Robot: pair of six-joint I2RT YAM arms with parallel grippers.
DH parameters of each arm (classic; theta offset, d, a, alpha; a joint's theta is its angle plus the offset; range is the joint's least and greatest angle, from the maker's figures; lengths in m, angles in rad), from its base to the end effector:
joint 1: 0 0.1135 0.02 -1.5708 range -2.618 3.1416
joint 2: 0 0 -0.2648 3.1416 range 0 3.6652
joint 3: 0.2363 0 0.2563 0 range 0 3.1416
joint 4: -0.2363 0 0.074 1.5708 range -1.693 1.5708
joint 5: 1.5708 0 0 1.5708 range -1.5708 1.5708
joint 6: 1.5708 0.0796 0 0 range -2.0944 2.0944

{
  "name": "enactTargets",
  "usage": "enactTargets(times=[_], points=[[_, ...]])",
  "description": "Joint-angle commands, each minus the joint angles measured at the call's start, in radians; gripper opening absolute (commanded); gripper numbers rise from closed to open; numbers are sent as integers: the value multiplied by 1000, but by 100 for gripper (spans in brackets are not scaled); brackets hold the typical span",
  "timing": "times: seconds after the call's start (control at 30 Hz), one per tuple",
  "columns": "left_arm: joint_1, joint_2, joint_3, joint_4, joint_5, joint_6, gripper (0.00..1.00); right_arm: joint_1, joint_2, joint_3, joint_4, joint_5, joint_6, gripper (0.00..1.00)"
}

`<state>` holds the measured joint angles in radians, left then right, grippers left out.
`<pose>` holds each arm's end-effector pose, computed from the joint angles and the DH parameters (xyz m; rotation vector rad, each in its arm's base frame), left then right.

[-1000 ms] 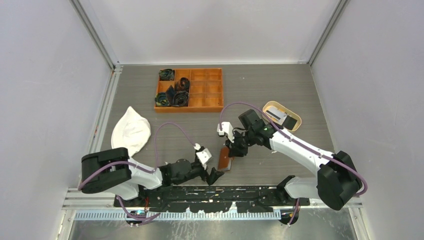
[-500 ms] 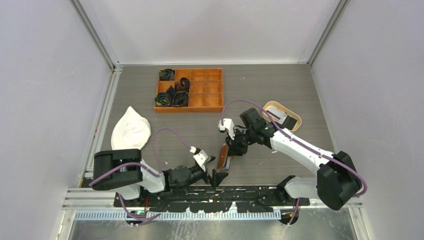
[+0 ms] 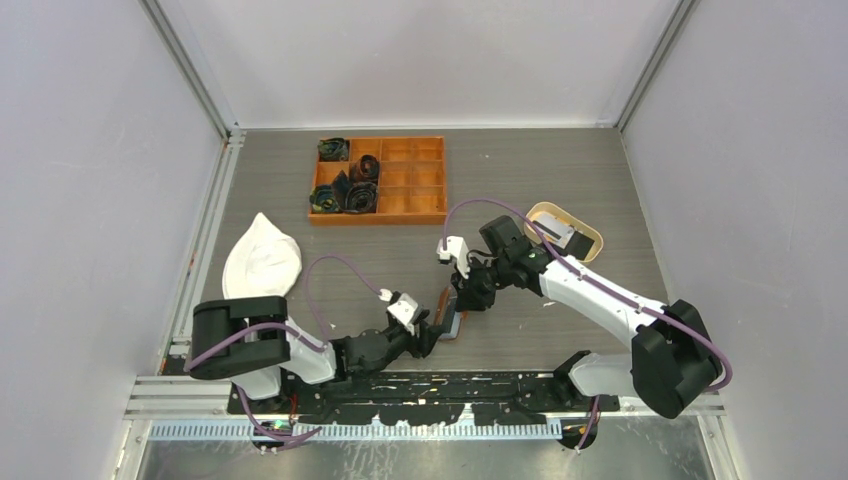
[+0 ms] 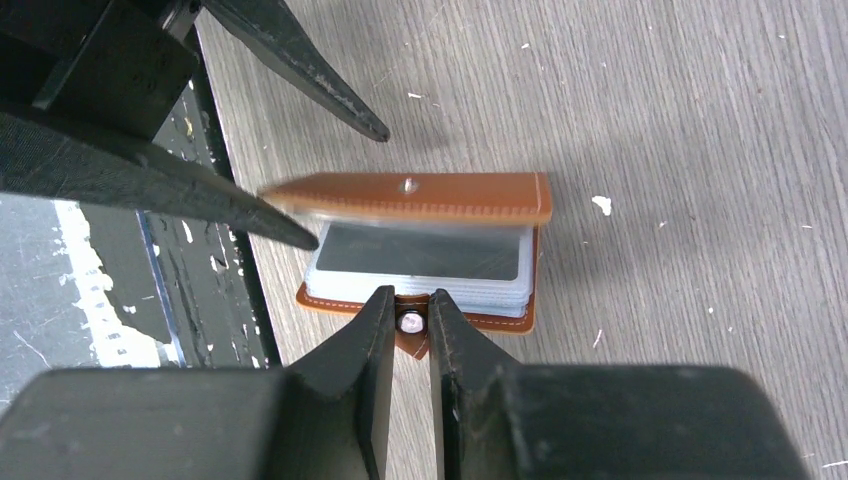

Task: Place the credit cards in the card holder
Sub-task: Open the card holder at the center of the board.

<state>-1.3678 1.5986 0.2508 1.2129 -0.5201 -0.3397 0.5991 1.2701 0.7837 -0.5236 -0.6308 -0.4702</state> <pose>0.0957 -0.2690 0.1292 0.4956 1.6872 -0.8282 0.1911 0.1873 0.1859 -1.4735 2.0281 0.8590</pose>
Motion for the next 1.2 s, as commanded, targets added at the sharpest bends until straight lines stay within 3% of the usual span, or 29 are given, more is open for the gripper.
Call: enactTargets(times=[0.0, 0.2, 0.37, 0.57, 0.7, 0.97, 1.17], points=[[-2, -67, 22, -72, -91, 1, 42, -11, -10, 43, 31, -22, 4, 1], [11, -155, 13, -159, -112, -2, 1, -18, -25, 29, 2, -20, -60, 1], [50, -222, 16, -234, -56, -10, 0, -18, -79, -33, -62, -28, -259, 5], [97, -255, -13, -170, 20, 45, 0, -17, -123, -66, -203, -108, -503, 40], [147, -247, -43, -65, 116, 63, 0, -19, -119, -34, -246, -141, -518, 51], [265, -313, -41, -143, 280, -50, 0, -63, -136, 2, -157, -181, -335, 59], [305, -410, -35, -278, 208, -236, 0, -68, -108, -6, 21, -156, -64, 60]])
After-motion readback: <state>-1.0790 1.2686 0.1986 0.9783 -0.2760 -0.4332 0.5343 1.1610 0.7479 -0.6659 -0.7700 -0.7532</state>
